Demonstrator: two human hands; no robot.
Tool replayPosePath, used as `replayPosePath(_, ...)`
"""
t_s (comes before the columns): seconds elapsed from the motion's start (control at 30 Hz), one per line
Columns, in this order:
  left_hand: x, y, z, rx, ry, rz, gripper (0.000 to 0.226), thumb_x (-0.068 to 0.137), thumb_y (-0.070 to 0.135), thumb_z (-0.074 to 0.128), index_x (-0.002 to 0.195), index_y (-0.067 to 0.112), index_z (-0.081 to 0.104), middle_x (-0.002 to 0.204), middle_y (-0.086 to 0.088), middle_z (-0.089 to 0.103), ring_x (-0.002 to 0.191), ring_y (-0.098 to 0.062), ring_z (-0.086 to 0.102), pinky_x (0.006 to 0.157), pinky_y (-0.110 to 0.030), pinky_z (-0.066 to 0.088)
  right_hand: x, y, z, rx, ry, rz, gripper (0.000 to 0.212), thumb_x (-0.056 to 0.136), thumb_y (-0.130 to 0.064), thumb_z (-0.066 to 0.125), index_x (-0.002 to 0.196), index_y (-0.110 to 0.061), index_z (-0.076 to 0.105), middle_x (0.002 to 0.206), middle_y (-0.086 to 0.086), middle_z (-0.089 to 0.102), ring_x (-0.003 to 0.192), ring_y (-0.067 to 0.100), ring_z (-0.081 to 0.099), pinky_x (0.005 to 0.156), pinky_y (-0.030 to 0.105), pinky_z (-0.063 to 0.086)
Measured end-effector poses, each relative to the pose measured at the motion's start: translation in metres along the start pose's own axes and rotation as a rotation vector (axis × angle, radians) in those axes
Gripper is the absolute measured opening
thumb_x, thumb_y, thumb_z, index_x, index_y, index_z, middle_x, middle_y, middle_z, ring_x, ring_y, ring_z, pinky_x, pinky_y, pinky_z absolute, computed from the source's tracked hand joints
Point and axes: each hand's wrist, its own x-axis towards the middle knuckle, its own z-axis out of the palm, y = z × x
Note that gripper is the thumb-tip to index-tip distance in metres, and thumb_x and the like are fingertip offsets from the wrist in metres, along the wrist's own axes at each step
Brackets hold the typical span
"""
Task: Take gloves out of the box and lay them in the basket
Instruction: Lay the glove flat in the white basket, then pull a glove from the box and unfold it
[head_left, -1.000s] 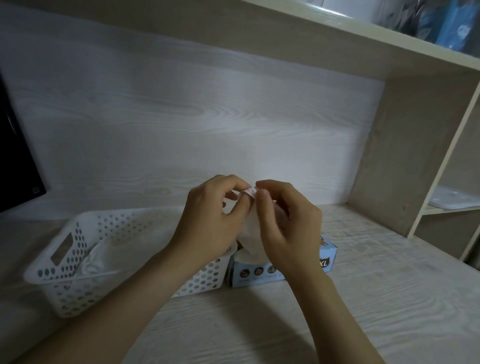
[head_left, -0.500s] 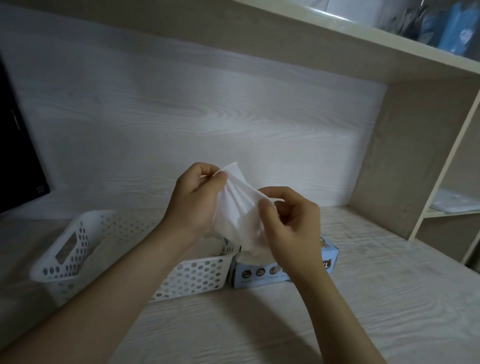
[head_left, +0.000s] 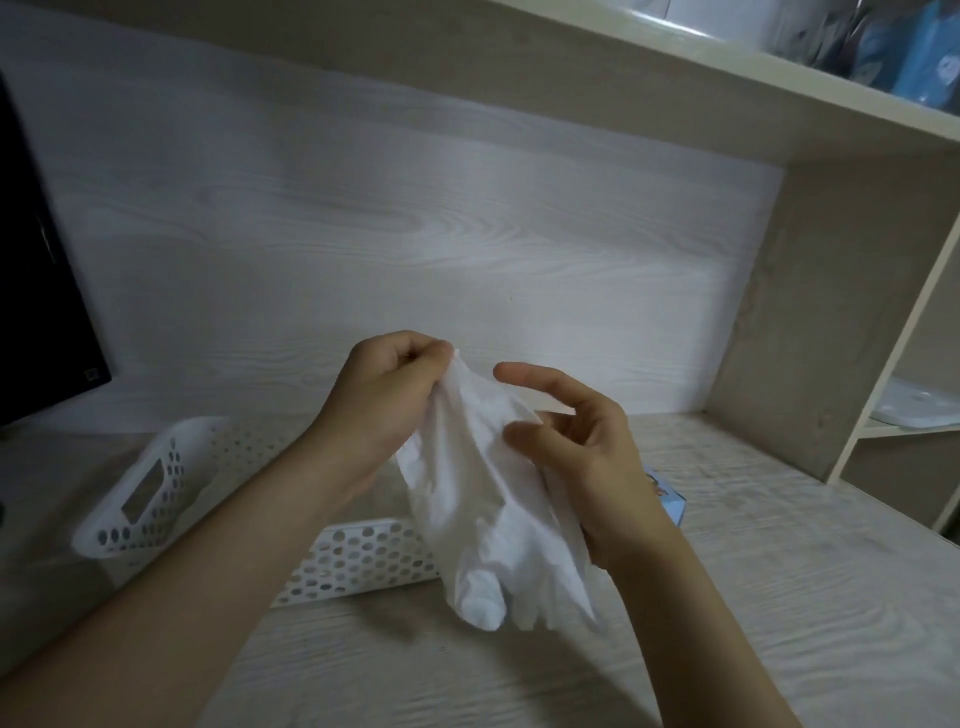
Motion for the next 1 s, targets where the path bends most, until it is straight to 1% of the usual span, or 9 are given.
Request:
replayPosePath(0.1, 0.008, -0.008, -0.005, 0.142, 0.099, 0.069, 0.017, 0.106, 0.028, 0.056, 0.100, 0.022, 0.071, 0.096, 0.004, 0.073, 0.090, -0.014, 0.068, 0.077, -0.030, 0.051, 0.002, 0.005, 0.002, -0.105, -0.011, 0.076, 0.047, 0.096, 0.006, 0.064, 0.131, -0.024, 0.070, 0.086, 0.028, 0.074, 0.080, 0.042, 0.073, 0.077, 0.050, 0.060)
replayPosePath(0.17, 0.011, -0.011, -0.010, 0.250, 0.126, 0.122, 0.015, 0.108, 0.027, 0.051, 0.105, 0.021, 0.065, 0.099, 0.007, 0.068, 0.090, -0.012, 0.065, 0.070, -0.026, 0.046, 0.003, 0.008, 0.003, -0.161, 0.021, 0.087, 0.040, 0.098, 0.000, 0.064, 0.128, -0.025, 0.072, 0.094, 0.034, 0.073, 0.090, 0.051, 0.072, 0.084, 0.062, 0.060)
replayPosePath(0.27, 0.013, -0.015, -0.017, 0.297, 0.076, 0.191, 0.011, 0.110, 0.021, 0.045, 0.110, 0.025, 0.056, 0.081, 0.005, 0.058, 0.059, -0.003, 0.051, 0.053, -0.021, 0.037, 0.005, 0.011, 0.004, -0.233, 0.148, 0.058, 0.031, 0.098, -0.006, 0.062, 0.116, -0.025, 0.078, 0.093, 0.020, 0.079, 0.094, 0.041, 0.075, 0.089, 0.065, 0.059)
replayPosePath(0.4, 0.017, -0.016, -0.026, 0.317, -0.013, 0.197, 0.044, 0.102, -0.004, 0.037, 0.086, 0.026, 0.065, 0.077, 0.014, 0.062, 0.060, 0.002, 0.051, 0.063, -0.024, 0.040, 0.007, 0.016, 0.007, -0.337, 0.322, -0.044, 0.029, 0.096, -0.005, 0.063, 0.103, -0.027, 0.081, 0.077, 0.015, 0.077, 0.081, 0.043, 0.073, 0.077, 0.060, 0.062)
replayPosePath(0.5, 0.017, -0.010, -0.026, 0.279, 0.041, 0.107, 0.043, 0.096, 0.001, 0.045, 0.070, 0.022, 0.071, 0.066, 0.021, 0.066, 0.068, -0.007, 0.057, 0.064, -0.026, 0.042, 0.008, 0.019, 0.009, -0.394, 0.353, -0.108, 0.037, 0.092, 0.003, 0.058, 0.105, -0.026, 0.079, 0.078, 0.002, 0.078, 0.075, 0.026, 0.075, 0.068, 0.048, 0.063)
replayPosePath(0.67, 0.015, 0.000, -0.037, 0.524, 0.035, 0.123, 0.023, 0.090, 0.019, 0.064, 0.076, 0.007, 0.078, 0.073, -0.006, 0.073, 0.066, -0.013, 0.064, 0.054, -0.019, 0.049, 0.019, 0.020, 0.014, -0.612, 0.308, -0.143, 0.043, 0.087, 0.001, 0.057, 0.115, -0.026, 0.077, 0.088, -0.008, 0.078, 0.073, 0.010, 0.071, 0.066, 0.026, 0.056)
replayPosePath(0.8, 0.018, 0.007, -0.057, 0.658, -0.111, 0.036, 0.016, 0.089, 0.021, 0.072, 0.075, 0.019, 0.080, 0.073, 0.005, 0.075, 0.067, -0.003, 0.068, 0.047, -0.009, 0.045, 0.035, 0.015, 0.029, -0.885, 0.292, -0.209, 0.044, 0.088, 0.001, 0.054, 0.119, -0.021, 0.075, 0.089, -0.007, 0.075, 0.079, 0.006, 0.068, 0.071, 0.007, 0.045)
replayPosePath(0.87, 0.018, 0.010, -0.064, 0.665, -0.153, -0.001, 0.013, 0.088, 0.019, 0.074, 0.076, 0.021, 0.080, 0.071, 0.005, 0.074, 0.062, -0.003, 0.067, 0.046, -0.010, 0.043, 0.043, 0.017, 0.036, -0.967, 0.261, -0.208, 0.045, 0.091, 0.002, 0.050, 0.123, -0.018, 0.073, 0.092, -0.003, 0.076, 0.078, 0.010, 0.068, 0.068, 0.009, 0.048)
replayPosePath(1.0, 0.016, 0.014, -0.081, 0.672, -0.232, -0.083, 0.011, 0.086, 0.007, 0.070, 0.083, 0.012, 0.079, 0.072, -0.014, 0.073, 0.051, -0.017, 0.069, 0.044, -0.020, 0.050, 0.058, 0.029, 0.051, -1.051, 0.222, -0.178, 0.041, 0.098, -0.002, 0.050, 0.130, -0.020, 0.069, 0.104, 0.002, 0.077, 0.086, 0.020, 0.070, 0.076, 0.039, 0.061)
